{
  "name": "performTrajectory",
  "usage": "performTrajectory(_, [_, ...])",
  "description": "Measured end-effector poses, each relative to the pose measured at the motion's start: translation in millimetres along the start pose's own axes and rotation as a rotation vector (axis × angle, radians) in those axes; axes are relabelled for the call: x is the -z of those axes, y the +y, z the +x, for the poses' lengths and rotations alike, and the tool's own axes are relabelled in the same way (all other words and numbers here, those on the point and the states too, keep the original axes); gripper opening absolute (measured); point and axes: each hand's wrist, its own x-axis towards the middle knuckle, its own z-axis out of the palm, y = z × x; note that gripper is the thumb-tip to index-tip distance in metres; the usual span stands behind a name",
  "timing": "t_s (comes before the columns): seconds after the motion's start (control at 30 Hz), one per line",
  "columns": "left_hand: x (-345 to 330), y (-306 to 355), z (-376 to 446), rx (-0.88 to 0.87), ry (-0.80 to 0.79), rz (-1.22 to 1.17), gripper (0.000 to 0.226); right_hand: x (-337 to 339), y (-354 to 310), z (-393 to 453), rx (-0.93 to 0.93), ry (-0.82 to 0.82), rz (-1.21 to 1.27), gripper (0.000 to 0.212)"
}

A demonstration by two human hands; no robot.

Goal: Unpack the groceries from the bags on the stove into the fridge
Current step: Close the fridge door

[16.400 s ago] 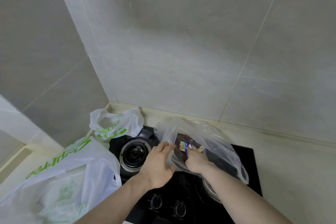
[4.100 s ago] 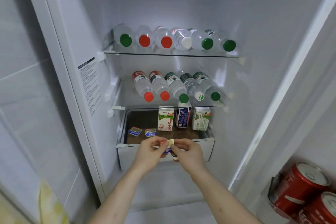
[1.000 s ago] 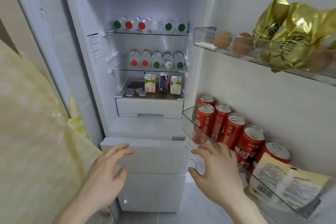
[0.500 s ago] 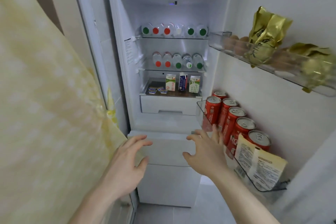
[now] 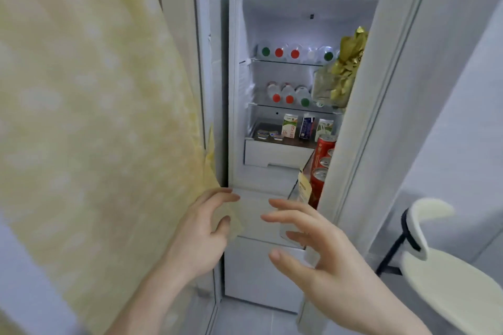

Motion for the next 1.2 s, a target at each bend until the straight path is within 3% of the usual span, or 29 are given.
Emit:
performTrajectory(0.17, [-3,3,0,0.001,-0.036,-0.076,0.039,20,-7,-4,0.061,0.166,0.187,0.027])
performTrajectory(0.3, [-11,8,6,0.065,-0.048,-0.169,0.037,42,19,16,0.004,0.309,0.128,0.034])
performTrajectory(0.47, [-23,1,35,0.179,-0.022,-0.289,0.046,62,69,50,-0.056,0.368,0.076,0.037])
performTrajectory(0.9, [-55,-75,160,0.296,0.066,-0.100,0.083,114,185,160,-0.060,0.234,-0.254,0.079])
performTrajectory(1.1, [-66,-76,203,0.296,0.098,0.162,0.084,124,222,209,-0.120,0.198,-0.359,0.096])
performTrajectory(1.2, [-75,-76,227,0.284,0.093,0.178,0.086,124,242,229,-0.124,0.204,-0.433,0.102])
